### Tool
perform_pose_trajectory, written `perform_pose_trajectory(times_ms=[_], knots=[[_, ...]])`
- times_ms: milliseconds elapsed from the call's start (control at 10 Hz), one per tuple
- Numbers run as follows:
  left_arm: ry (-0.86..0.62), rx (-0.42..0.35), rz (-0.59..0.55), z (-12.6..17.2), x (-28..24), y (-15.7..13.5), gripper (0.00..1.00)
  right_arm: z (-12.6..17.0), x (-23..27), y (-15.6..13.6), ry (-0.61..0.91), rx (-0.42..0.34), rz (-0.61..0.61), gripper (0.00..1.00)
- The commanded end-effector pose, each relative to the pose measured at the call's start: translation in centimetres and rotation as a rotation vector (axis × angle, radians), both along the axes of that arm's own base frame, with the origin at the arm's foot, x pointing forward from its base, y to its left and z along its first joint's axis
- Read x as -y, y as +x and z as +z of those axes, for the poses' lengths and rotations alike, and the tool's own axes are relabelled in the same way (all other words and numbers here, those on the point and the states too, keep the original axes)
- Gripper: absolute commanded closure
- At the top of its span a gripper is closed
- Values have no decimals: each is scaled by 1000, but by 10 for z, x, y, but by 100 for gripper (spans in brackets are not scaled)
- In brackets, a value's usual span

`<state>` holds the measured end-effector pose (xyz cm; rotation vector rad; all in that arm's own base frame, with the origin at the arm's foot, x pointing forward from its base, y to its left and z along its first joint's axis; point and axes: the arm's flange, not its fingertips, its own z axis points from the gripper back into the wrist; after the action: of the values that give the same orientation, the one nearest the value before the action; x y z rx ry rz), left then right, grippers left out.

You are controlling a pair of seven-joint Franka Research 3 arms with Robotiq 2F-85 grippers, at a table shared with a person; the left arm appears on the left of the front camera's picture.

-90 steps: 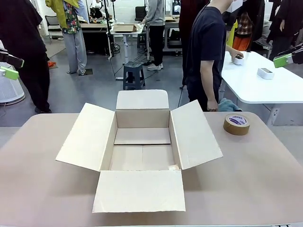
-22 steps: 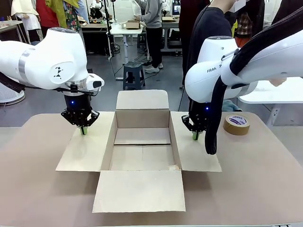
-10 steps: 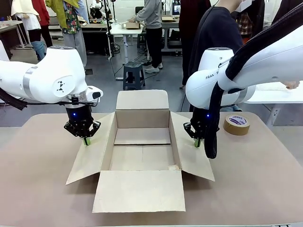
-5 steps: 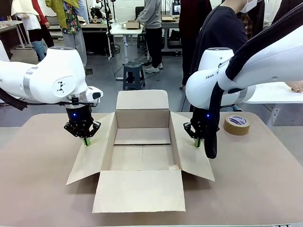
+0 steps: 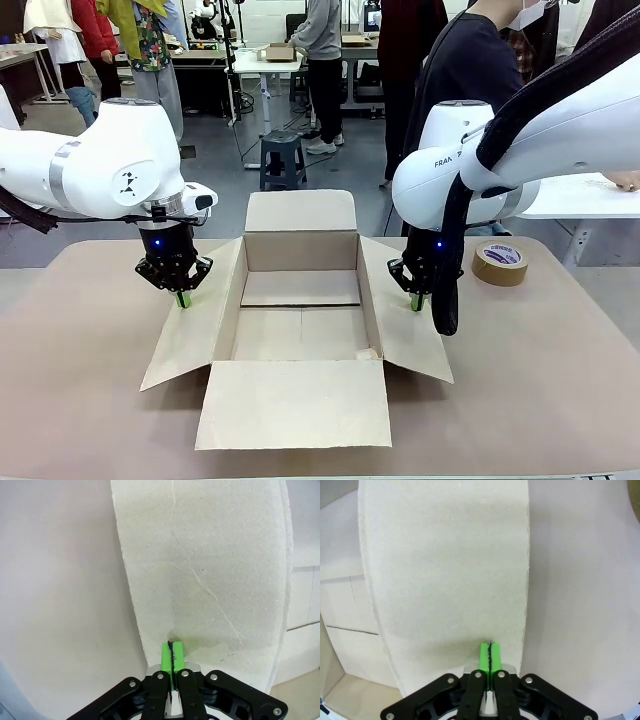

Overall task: Wrap the clocks to prevent damage.
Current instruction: Once the human has placed the objects inside and stepped back, release both hands from the side flaps of the Package Box.

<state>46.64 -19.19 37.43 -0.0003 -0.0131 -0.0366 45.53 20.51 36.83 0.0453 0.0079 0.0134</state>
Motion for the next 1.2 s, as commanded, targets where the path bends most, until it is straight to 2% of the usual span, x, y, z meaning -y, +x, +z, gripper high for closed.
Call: perform_pose_trajectory(times_ms=[0, 1100], knots=[[16, -3, 3, -1, -1, -1, 100, -1, 0, 0, -1, -3, -3, 99], [16, -3, 3, -1, -1, -1, 100, -1, 0, 0, -1, -3, -3, 99]])
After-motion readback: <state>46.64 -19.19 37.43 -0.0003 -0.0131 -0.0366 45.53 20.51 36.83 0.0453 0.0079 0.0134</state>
